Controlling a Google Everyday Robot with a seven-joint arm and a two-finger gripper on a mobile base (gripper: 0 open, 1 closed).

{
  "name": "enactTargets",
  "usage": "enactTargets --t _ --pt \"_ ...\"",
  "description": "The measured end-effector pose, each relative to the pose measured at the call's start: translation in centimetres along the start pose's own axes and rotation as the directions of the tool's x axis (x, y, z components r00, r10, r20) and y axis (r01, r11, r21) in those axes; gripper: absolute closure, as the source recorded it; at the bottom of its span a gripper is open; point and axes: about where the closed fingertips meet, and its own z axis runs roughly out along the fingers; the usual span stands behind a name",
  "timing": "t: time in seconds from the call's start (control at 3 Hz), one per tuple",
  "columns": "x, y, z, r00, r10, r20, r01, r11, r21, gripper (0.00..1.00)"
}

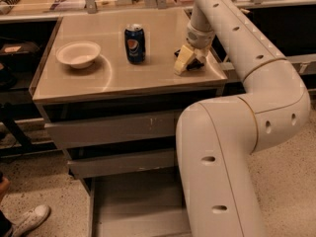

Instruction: Place rxbar chocolate into bottom drawer

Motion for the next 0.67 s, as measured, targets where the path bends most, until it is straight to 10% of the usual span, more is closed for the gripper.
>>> enactTargets --t 0.67 --pt "0.00 0.00 0.00 1.000 0.000 0.000 0.000 1.0000 0.000 0.88"
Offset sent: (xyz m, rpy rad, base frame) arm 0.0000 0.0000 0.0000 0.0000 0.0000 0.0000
